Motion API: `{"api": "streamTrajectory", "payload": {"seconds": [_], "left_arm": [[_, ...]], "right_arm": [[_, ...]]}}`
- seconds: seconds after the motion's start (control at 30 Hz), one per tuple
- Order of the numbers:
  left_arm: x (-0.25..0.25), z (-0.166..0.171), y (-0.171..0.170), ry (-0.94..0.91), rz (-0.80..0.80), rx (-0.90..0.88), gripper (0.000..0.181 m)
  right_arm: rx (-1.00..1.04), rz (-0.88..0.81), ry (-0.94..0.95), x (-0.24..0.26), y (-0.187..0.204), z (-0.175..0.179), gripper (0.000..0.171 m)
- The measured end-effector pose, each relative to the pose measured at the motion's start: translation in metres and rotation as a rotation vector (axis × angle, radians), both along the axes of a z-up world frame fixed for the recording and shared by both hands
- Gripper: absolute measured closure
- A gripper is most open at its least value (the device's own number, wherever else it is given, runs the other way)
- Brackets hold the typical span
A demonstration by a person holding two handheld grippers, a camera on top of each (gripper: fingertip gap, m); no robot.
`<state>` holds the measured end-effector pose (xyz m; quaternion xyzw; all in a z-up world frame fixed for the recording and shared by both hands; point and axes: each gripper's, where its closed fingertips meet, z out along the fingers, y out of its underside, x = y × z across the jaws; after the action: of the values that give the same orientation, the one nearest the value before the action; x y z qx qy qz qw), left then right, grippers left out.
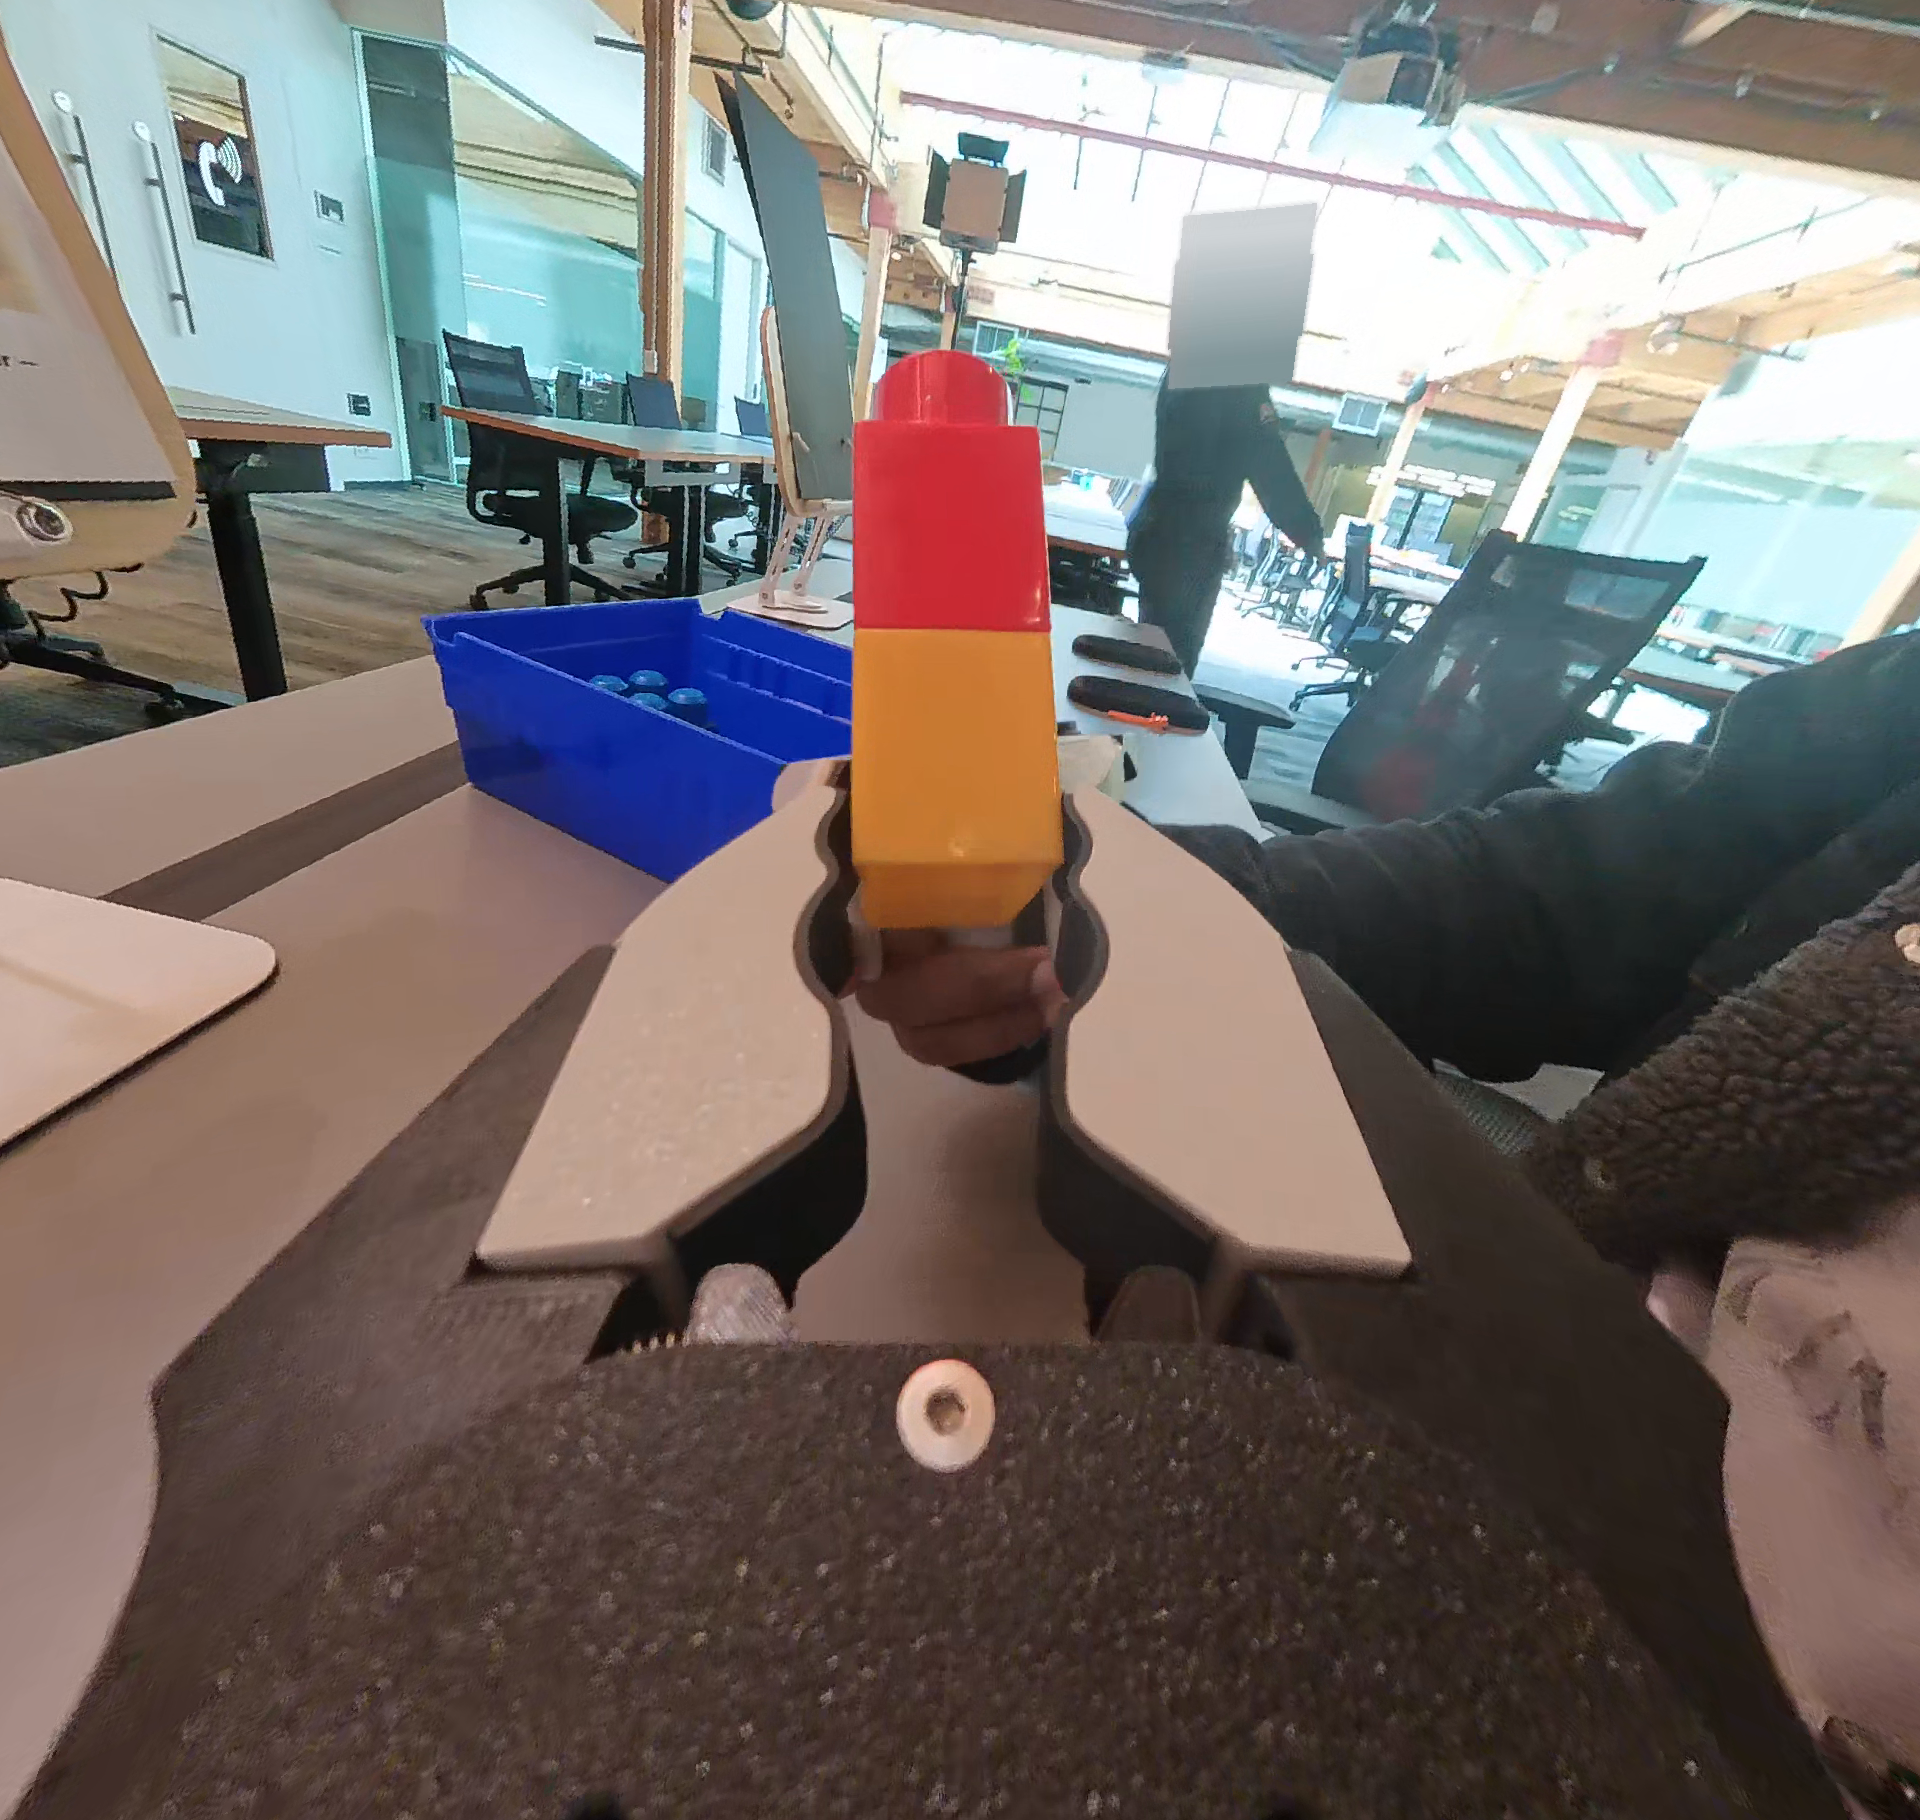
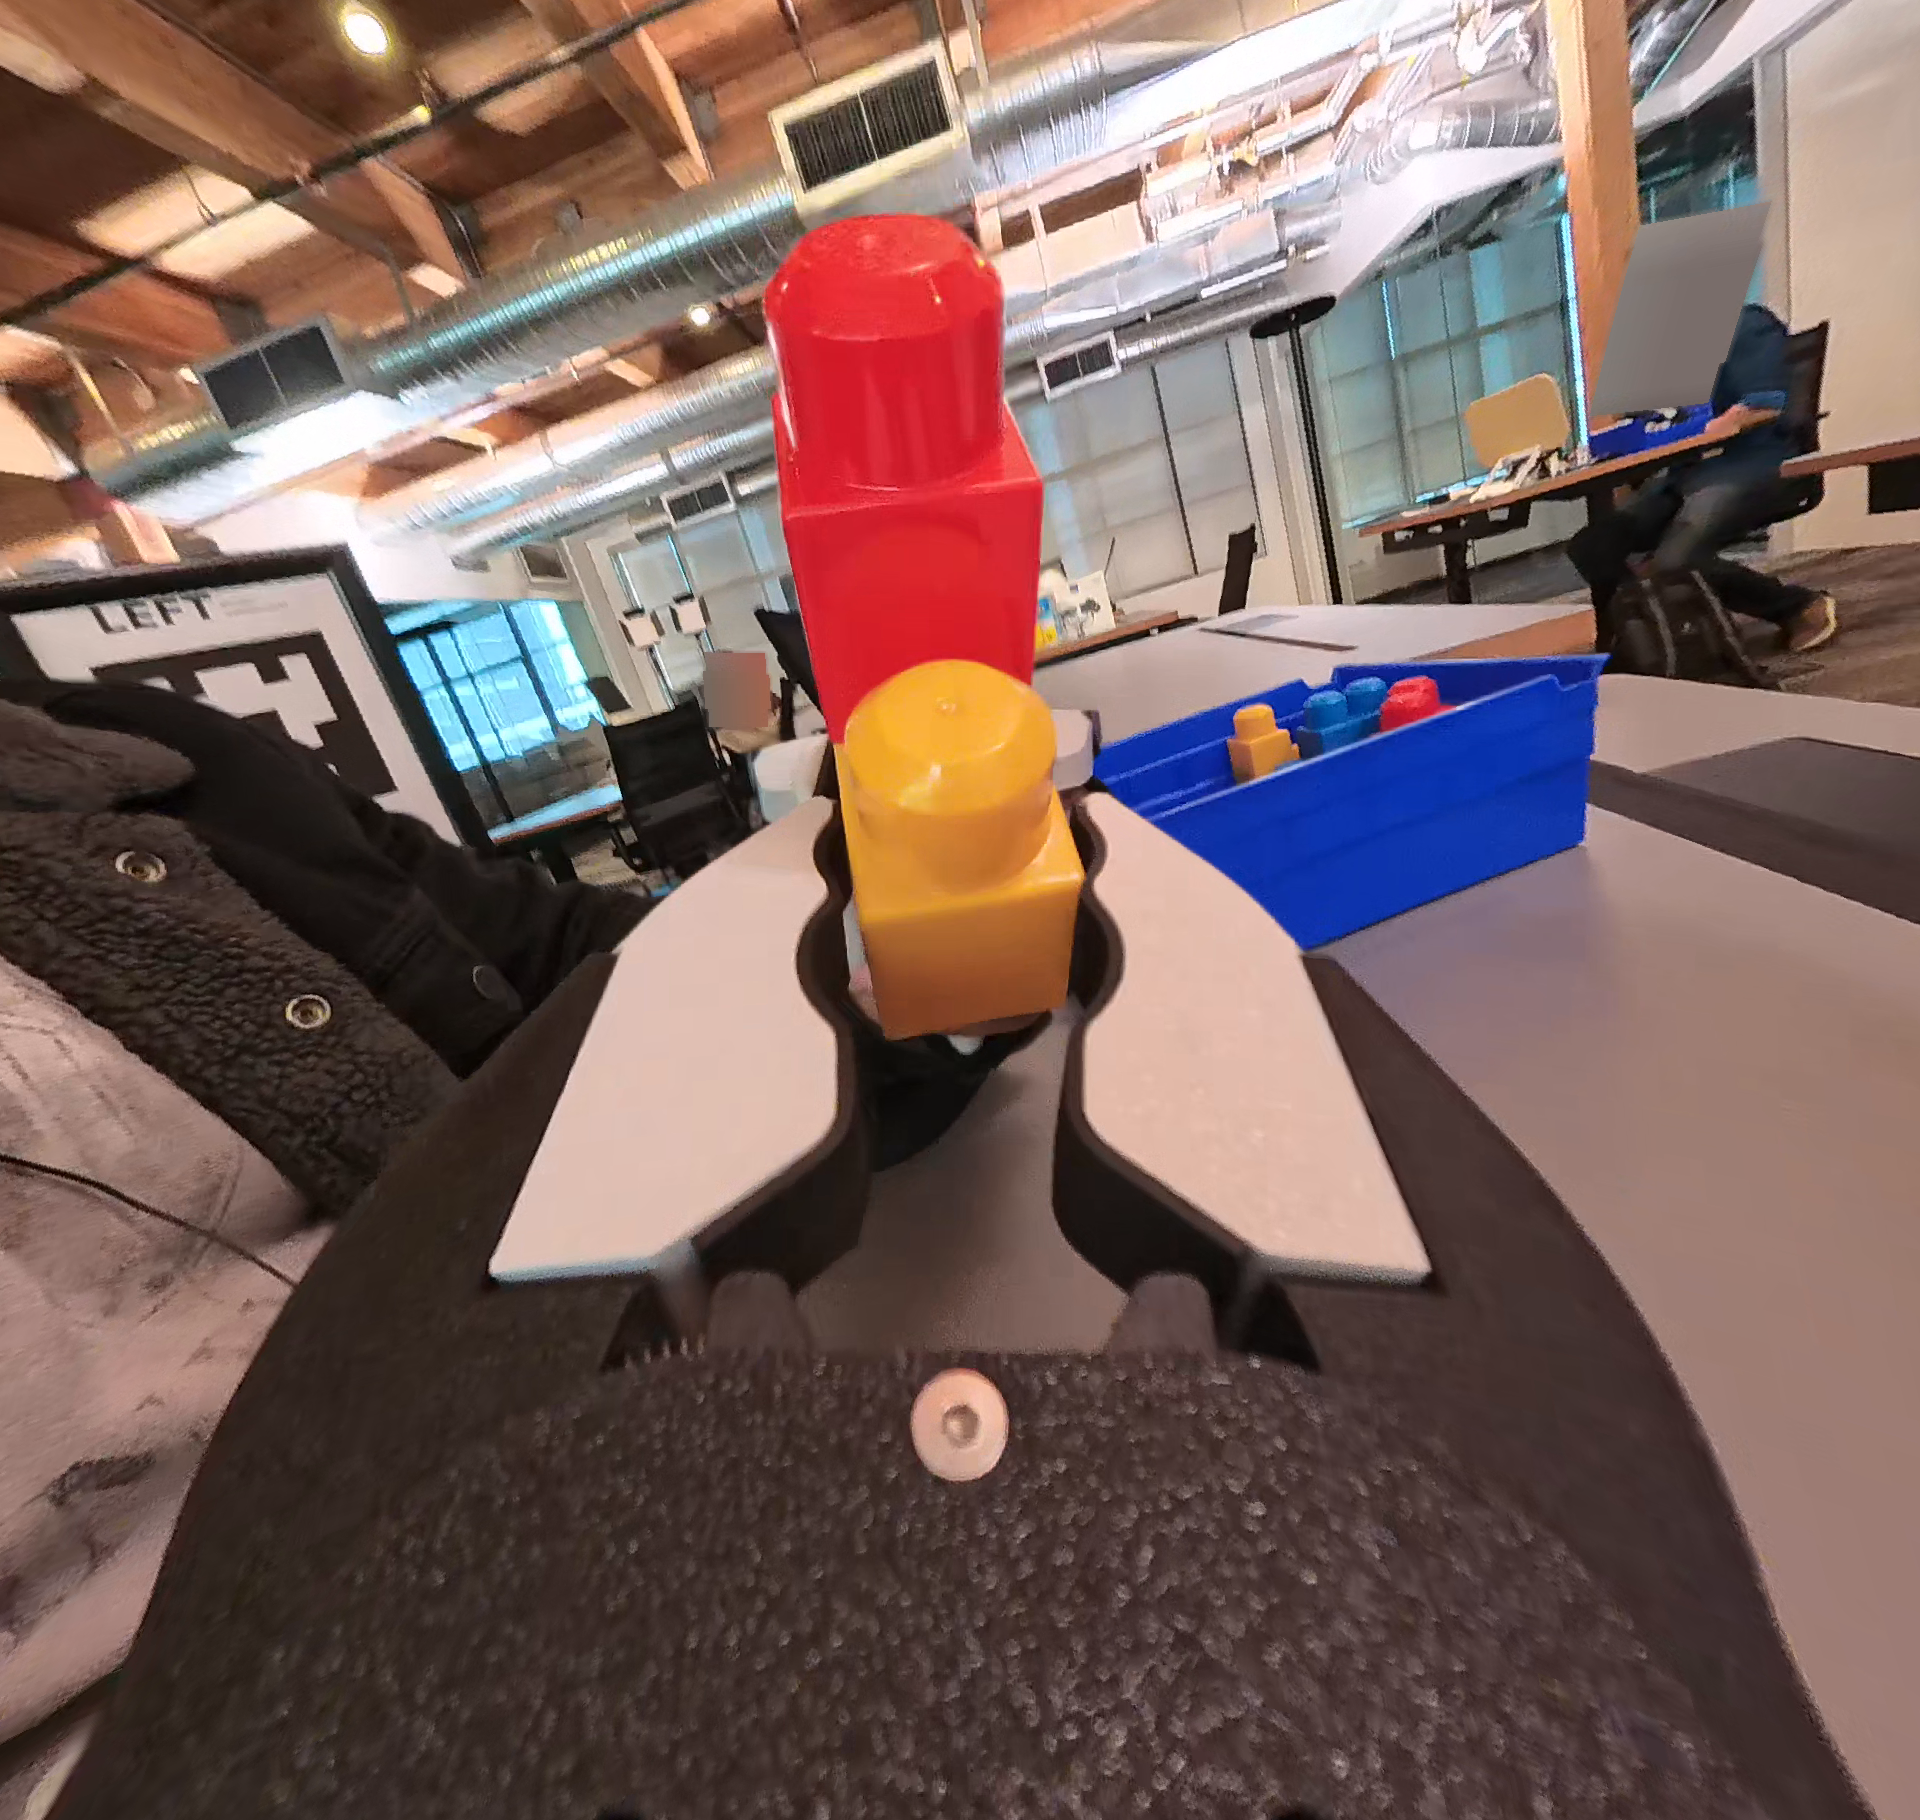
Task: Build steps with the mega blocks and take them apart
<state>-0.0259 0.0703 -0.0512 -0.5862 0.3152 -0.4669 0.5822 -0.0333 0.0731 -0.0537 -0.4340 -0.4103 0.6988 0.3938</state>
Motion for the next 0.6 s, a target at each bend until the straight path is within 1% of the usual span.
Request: {"api": "streamTrajectory", "payload": {"seconds": [0.07, 0.13, 0.2, 0.3, 0.43, 0.53, 0.57, 0.6], "left_arm": [[-0.004, 0.002, -0.002, -0.009, -0.013, 0.007, 0.145], [-0.011, 0.002, -0.003, 0.003, -0.018, 0.013, 0.145], [-0.015, -0.003, -0.004, 0.053, -0.020, 0.029, 0.145], [-0.018, -0.017, -0.007, 0.156, -0.049, 0.032, 0.145], [-0.014, -0.040, -0.010, 0.294, -0.082, 0.032, 0.145], [-0.009, -0.055, -0.012, 0.376, -0.091, 0.036, 0.145], [-0.008, -0.059, -0.012, 0.403, -0.094, 0.037, 0.145], [-0.007, -0.062, -0.012, 0.417, -0.095, 0.038, 0.145]], "right_arm": [[0.042, -0.013, -0.035, 0.002, 0.001, 0.000, 0.130], [0.087, -0.040, -0.064, 0.007, 0.006, 0.003, 0.125], [0.152, -0.078, -0.098, 0.015, 0.011, 0.008, 0.120], [0.290, -0.124, -0.178, 0.026, 0.013, 0.010, 0.118], [0.439, -0.113, -0.331, 0.031, 0.006, -0.005, 0.114], [0.495, -0.085, -0.417, 0.029, 0.000, -0.022, 0.115], [0.507, -0.081, -0.431, 0.027, -0.001, -0.026, 0.119], [0.519, -0.075, -0.445, 0.026, -0.002, -0.030, 0.127]]}}
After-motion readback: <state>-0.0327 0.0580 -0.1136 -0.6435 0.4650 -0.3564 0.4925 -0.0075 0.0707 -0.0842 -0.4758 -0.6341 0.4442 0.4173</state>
